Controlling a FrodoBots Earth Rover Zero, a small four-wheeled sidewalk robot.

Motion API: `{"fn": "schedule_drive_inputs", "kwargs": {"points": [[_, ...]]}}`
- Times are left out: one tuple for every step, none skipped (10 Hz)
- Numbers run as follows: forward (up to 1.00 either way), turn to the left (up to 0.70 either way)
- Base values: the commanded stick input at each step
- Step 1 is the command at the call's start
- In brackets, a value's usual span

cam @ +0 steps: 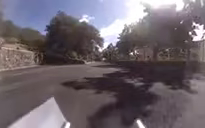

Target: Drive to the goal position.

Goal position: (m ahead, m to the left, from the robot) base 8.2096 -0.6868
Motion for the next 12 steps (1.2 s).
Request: {"fn": "schedule_drive_inputs", "kwargs": {"points": [[0.70, 0.00], [0.70, 0.00], [0.70, 0.00], [0.70, 0.00], [0.70, 0.00], [0.70, 0.00], [0.70, 0.00], [0.70, 0.00], [0.70, 0.00], [0.70, 0.00], [0.70, 0.00], [0.70, 0.00]]}}
